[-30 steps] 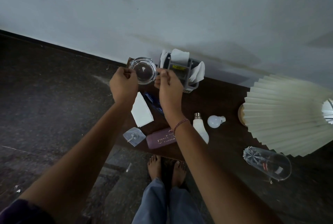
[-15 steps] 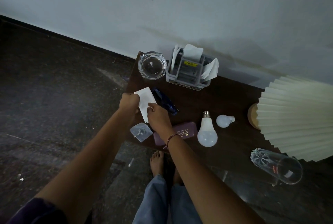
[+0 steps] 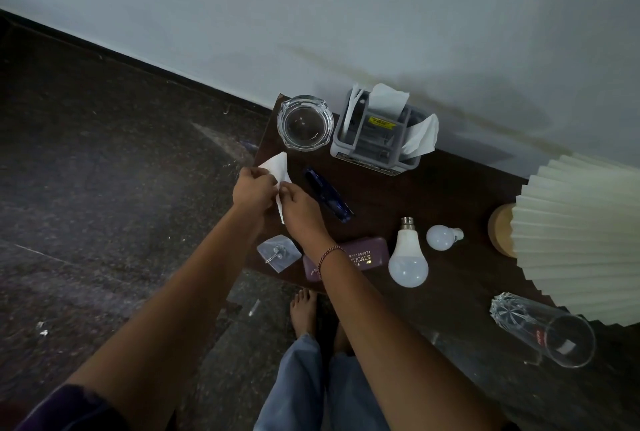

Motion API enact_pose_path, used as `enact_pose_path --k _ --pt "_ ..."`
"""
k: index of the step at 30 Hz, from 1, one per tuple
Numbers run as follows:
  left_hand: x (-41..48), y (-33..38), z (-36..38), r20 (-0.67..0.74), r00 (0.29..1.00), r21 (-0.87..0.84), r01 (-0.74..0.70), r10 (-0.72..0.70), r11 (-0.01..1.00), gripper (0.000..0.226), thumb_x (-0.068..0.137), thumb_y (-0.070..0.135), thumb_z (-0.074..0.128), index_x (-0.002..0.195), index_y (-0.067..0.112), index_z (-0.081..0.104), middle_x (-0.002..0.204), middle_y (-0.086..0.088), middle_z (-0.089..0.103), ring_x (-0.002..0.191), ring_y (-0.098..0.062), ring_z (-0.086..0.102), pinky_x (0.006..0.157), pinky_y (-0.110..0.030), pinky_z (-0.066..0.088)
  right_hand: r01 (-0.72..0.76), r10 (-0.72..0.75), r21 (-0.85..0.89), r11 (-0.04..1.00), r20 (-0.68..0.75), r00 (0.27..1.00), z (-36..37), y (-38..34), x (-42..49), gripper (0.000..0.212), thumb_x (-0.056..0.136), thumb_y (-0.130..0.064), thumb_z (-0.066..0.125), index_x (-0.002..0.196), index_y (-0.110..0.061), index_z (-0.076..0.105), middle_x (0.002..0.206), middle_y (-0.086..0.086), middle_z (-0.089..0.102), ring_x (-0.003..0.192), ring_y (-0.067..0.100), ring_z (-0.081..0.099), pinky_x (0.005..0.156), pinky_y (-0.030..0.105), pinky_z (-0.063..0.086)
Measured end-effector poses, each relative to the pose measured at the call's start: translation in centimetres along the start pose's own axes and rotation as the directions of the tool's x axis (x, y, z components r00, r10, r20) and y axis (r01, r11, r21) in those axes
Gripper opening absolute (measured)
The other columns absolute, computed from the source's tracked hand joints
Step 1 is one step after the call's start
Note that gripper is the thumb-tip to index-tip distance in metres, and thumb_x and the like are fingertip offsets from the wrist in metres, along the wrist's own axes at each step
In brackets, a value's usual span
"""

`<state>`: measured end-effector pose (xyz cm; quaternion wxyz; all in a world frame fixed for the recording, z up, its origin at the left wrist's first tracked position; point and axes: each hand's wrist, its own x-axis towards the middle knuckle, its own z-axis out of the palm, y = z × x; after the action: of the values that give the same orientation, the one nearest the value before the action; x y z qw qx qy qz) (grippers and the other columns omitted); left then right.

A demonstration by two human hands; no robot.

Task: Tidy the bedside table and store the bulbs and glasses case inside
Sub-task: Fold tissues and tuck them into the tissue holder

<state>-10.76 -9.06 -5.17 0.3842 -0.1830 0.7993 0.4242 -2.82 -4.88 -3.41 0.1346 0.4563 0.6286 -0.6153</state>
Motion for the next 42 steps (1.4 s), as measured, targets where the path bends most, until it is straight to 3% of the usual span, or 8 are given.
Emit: enact_pose_path --k 7,15,18,24,30,35,37,42 --pt "-2.0 1.7 -0.5 -0.148 0.982 -0.086 -0.131 0.117 0.988 0.03 0.087 0.02 0.045 0.114 0.01 0.048 0.108 -0.014 0.064 0.073 -0.018 0.062 0.068 -0.035 0.052 0.127 -0.124 0.042 0.991 -0.058 0.991 -0.7 -1.3 -0.5 0.04 0.089 -0.017 0.059 0.129 -0.012 0.05 0.124 0.012 0.062 0.114 0.024 0.059 0.097 0.039 0.048" --pt "-5.3 4.4 1.1 -0.095 0.942 -0.065 -0.329 0.322 0.942 0.026 0.091 0.017 0.034 0.106 0.018 0.054 0.106 -0.015 0.066 0.093 -0.031 0.067 0.085 -0.051 0.054 0.332 -0.312 0.005 0.943 -0.33 0.891 -3.9 -2.6 -1.4 0.046 0.08 -0.007 0.07 0.124 -0.008 0.055 0.114 0.012 0.067 0.105 0.019 0.064 0.082 0.011 0.046" --pt "-6.0 5.2 2.1 -0.043 0.921 -0.047 -0.389 0.388 0.92 0.022 0.095 0.016 0.036 0.106 0.018 0.054 0.101 -0.015 0.069 0.088 -0.028 0.069 0.08 -0.041 0.055 0.371 -0.341 -0.016 0.929 -0.433 0.834 -5.6 -2.8 -1.7 0.04 0.082 -0.008 0.067 0.121 -0.008 0.058 0.111 0.011 0.069 0.103 0.018 0.064 0.077 0.007 0.043" --pt "-6.9 6.3 4.5 0.063 0.869 -0.036 -0.49 0.492 0.871 0.014 0.088 0.006 0.058 0.102 0.011 0.057 0.093 -0.012 0.071 0.072 -0.015 0.072 0.065 -0.032 0.056 0.395 -0.364 -0.05 0.917 -0.507 0.782 -9.8 -2.3 -2.2 0.037 0.085 -0.006 0.063 0.121 -0.008 0.057 0.113 0.01 0.069 0.105 0.018 0.064 0.088 0.024 0.052" --pt "-6.9 7.5 6.1 0.248 0.792 0.148 -0.6 0.558 0.786 0.045 0.076 0.009 0.074 0.12 0.011 0.06 0.101 -0.002 0.066 0.085 -0.013 0.063 0.067 -0.019 0.055 0.367 -0.308 -0.011 0.93 -0.566 0.765 -13.7 -1.4 -2.0 0.041 0.081 -0.006 0.067 0.12 -0.012 0.058 0.103 0.007 0.072 0.098 0.014 0.066 0.085 0.026 0.055" --pt "-7.0 7.9 7.4 0.284 0.744 0.253 -0.667 0.605 0.701 0.025 0.076 0.01 0.074 0.101 0.007 0.07 0.089 -0.003 0.07 0.064 -0.008 0.064 0.065 -0.012 0.053 0.37 -0.327 -0.028 0.928 -0.534 0.78 -14.8 -0.8 -1.3 0.04 0.08 -0.002 0.067 0.119 -0.01 0.059 0.109 0.008 0.07 0.098 0.01 0.064 0.071 0.002 0.048" --pt "-7.0 8.0 7.8 0.263 0.754 0.254 -0.656 0.602 0.711 0.02 0.076 0.011 0.074 0.096 0.007 0.07 0.086 -0.005 0.069 0.064 -0.012 0.066 0.068 -0.02 0.056 0.373 -0.351 -0.069 0.925 -0.529 0.772 -14.9 -0.7 -1.1 0.042 0.078 -0.001 0.069 0.118 -0.006 0.059 0.113 0.01 0.069 0.101 0.014 0.064 0.067 -0.006 0.041" --pt "-6.7 7.6 8.4 0.272 0.762 0.285 -0.647 0.588 0.707 0.019 0.076 0.016 0.074 0.093 0.009 0.068 0.088 -0.01 0.071 0.083 -0.025 0.07 0.081 -0.036 0.056 0.359 -0.426 -0.231 0.904 -0.529 0.734 -14.4 -0.6 -1.1 0.049 0.074 -0.005 0.074 0.12 0.001 0.056 0.114 0.017 0.067 0.107 0.027 0.062 0.086 0.022 0.047"
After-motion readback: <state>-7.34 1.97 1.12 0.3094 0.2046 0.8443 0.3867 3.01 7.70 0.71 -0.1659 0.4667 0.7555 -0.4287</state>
